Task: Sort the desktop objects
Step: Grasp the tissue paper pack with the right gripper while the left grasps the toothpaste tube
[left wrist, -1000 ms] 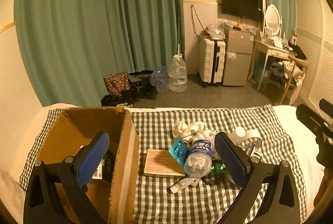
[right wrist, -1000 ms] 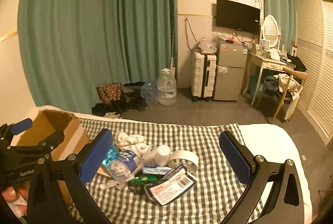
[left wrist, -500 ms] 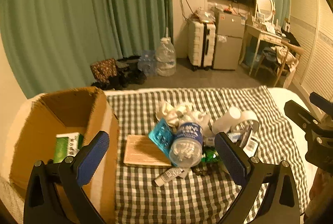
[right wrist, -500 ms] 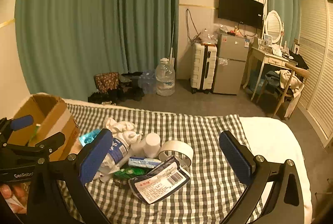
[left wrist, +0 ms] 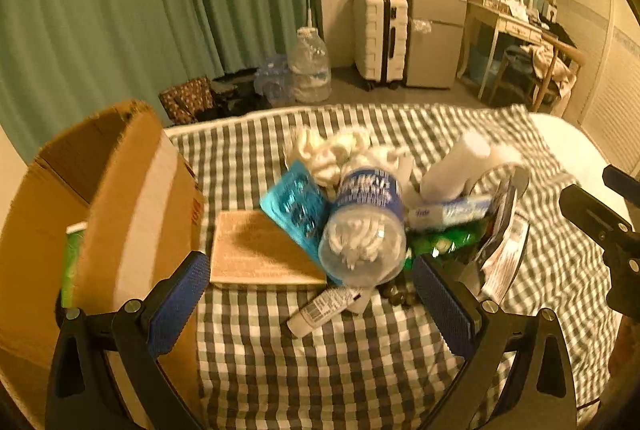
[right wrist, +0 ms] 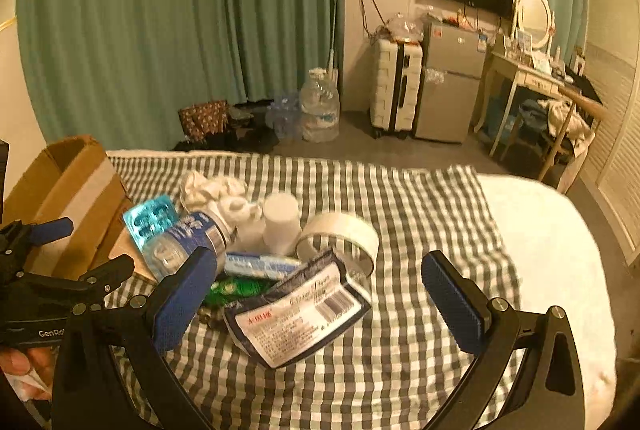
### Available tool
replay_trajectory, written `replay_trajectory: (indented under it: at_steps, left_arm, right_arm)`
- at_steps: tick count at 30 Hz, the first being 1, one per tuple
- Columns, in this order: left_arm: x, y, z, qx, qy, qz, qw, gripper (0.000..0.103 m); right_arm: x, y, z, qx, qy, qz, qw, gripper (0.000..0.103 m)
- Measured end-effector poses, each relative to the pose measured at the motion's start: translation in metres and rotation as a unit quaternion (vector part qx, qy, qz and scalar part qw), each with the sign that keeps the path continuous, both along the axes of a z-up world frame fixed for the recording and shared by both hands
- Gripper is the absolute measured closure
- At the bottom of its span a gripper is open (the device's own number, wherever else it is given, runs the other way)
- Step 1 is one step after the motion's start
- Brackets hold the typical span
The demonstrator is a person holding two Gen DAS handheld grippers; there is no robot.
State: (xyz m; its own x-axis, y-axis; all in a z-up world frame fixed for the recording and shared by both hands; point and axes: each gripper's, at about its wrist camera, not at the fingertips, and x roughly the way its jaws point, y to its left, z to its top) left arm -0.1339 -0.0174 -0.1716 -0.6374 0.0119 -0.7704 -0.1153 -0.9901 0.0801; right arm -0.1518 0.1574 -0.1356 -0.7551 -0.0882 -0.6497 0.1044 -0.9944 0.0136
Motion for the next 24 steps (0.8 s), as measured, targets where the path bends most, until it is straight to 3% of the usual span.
replay_trajectory:
  at_steps: [8,17,21,24]
  left_arm:
    - [-0.009,-0.005,-0.036,0.003,-0.049,0.007,0.9988,0.000]
    - [-0.016,-0.007,-0.063,0.006,-0.081,-0.004,0.9967,0.000]
    - [-0.017,-0.004,-0.072,0.003,-0.077,-0.014,0.9970,0.000]
    - [-0.018,-0.002,-0.076,-0.001,-0.082,-0.016,0.9965,0.011]
  right_arm:
    - [-0.010,-0.007,-0.032,0.021,-0.036,0.002,0.999,0.000]
    - [-0.023,-0.006,-0.062,0.012,-0.088,-0.013,0.996,0.000]
    - [-0.028,-0.007,-0.072,0.001,-0.106,-0.021,0.994,0.000]
    - [-0.029,-0.010,-0.078,-0.010,-0.113,-0.020,0.993,0.000]
